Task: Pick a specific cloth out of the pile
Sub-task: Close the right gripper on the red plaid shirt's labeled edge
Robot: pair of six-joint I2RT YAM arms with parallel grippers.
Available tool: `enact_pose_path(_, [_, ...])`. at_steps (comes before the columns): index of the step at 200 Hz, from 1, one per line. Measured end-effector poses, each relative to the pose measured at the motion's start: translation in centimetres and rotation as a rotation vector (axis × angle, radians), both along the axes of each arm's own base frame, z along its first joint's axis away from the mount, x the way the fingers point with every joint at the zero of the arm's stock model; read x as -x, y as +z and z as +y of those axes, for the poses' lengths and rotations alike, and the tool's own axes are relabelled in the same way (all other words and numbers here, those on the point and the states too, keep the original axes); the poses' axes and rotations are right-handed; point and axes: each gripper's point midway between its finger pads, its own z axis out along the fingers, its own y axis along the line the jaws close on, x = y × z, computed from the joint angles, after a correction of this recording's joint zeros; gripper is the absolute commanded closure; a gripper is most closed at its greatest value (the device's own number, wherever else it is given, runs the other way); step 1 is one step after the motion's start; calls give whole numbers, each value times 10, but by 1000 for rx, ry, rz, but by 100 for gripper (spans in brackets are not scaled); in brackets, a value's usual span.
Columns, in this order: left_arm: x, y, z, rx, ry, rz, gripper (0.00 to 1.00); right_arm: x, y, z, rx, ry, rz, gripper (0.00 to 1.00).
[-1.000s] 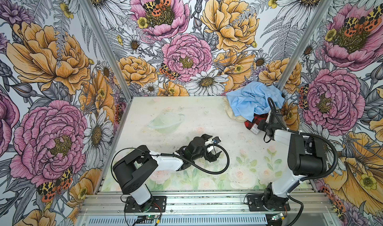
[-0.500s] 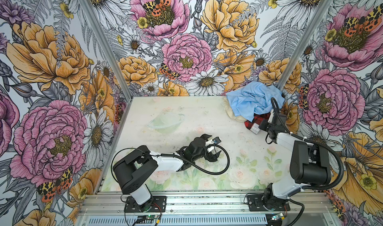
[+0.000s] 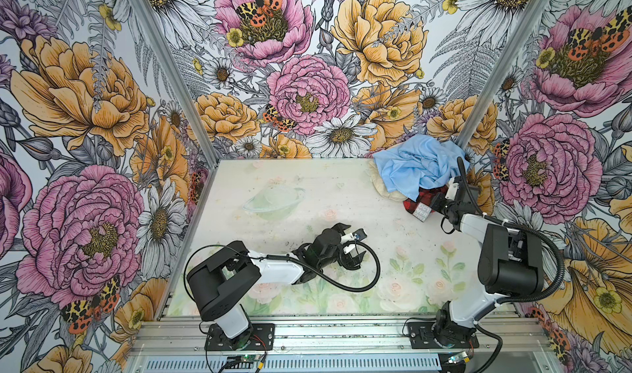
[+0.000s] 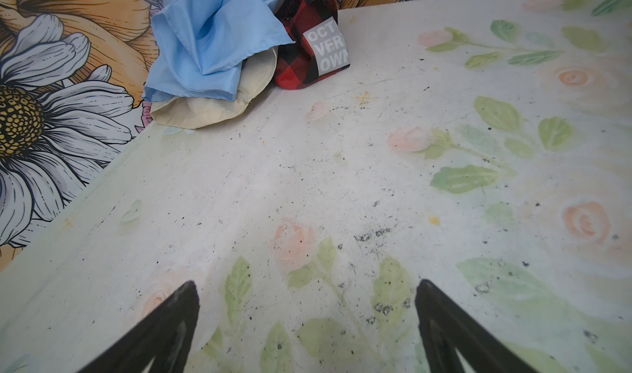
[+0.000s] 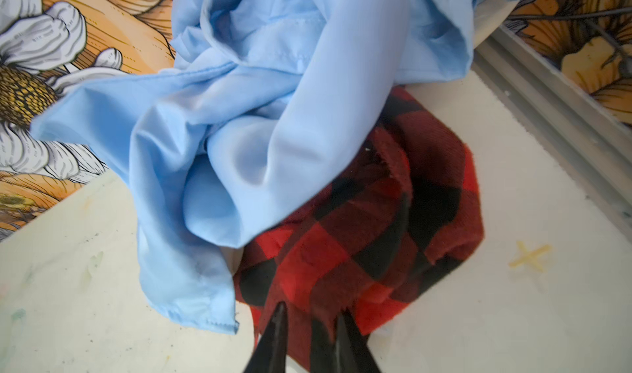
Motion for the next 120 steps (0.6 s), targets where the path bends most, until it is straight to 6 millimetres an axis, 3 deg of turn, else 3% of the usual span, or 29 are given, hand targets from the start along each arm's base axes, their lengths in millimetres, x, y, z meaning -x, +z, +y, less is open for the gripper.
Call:
enact_pose_path(38, [-1, -2, 2, -16, 4, -7, 1, -18, 4, -11, -25, -26, 9, 46])
enact_pose_path(68, [0, -1, 0, -23, 1, -13, 1, -22, -4, -14, -31, -33, 48, 46])
enact_pose_path(76, [0, -1, 0, -22, 2, -14, 1, -22, -9, -14, -34, -32, 63, 50])
enact_pose_path(87, [1, 0, -1, -23, 0, -16, 1, -23, -14, -15, -39, -27, 81, 63])
enact_pose_path(95, [1, 1, -2, -25, 0, -18, 1, -23, -16, -14, -47, -28, 90, 76])
enact_pose_path(105, [1, 2, -3, -27, -2, -23, 1, -24, -17, -13, -48, -15, 93, 99])
enact_pose_path(120, [1, 3, -4, -34, -4, -33, 1, -25, -15, -10, -55, -2, 90, 100])
